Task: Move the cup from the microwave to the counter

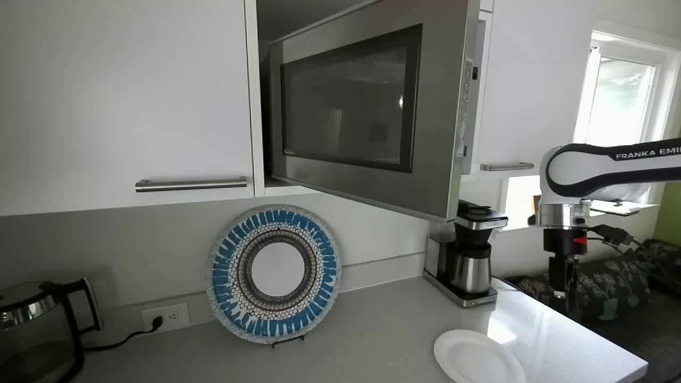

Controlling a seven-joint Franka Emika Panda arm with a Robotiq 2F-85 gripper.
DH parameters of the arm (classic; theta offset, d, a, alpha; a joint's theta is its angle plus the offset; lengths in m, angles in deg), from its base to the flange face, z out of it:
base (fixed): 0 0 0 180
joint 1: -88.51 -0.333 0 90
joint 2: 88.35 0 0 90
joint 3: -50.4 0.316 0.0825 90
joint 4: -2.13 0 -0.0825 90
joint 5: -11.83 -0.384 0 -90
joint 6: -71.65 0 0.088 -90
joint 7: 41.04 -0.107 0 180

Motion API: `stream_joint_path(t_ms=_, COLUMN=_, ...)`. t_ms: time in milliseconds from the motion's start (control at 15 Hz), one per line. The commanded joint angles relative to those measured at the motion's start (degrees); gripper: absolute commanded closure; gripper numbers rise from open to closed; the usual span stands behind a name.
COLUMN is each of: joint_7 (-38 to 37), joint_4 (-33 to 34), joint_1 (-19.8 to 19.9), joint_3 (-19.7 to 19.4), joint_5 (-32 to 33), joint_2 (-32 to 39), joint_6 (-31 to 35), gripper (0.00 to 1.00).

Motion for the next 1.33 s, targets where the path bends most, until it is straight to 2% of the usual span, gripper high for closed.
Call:
stream_joint_path(t_ms=0, joint_7=0.56, joint_4=0.09, joint_1=1.52, joint_3=1.26, joint_5=-0.48, joint_2=0.25, joint_6=-0.10, gripper=0.00)
stream_joint_path(t_ms=267, joint_7=0.56, joint_4=0.09, joint_1=1.52, joint_3=1.26, joint_5=-0.48, joint_2=0.25, joint_6=-0.10, gripper=0.00)
stream_joint_path(t_ms=667, joint_7=-1.42, joint_4=-3.12, joint_1=-0.17, joint_3=10.43, joint_5=5.46, joint_2=-16.13, joint_6=-0.26, gripper=0.00)
stream_joint_path(t_ms=1000, joint_7=-2.52, joint_4=-4.04, joint_1=-5.10, joint_3=14.89, joint_5=2.03, joint_2=-27.10, joint_6=5.14, gripper=0.00)
stream_joint_path(t_ms=1200, joint_7=-5.63, joint_4=-4.55, joint_1=-7.98, joint_3=17.79, joint_5=0.08, joint_2=-31.21, joint_6=10.18, gripper=0.00)
stream_joint_path(t_ms=1267, joint_7=-4.27, joint_4=-1.78, joint_1=-7.62, joint_3=16.06, joint_5=2.16, joint_2=-27.83, joint_6=6.85, gripper=0.00)
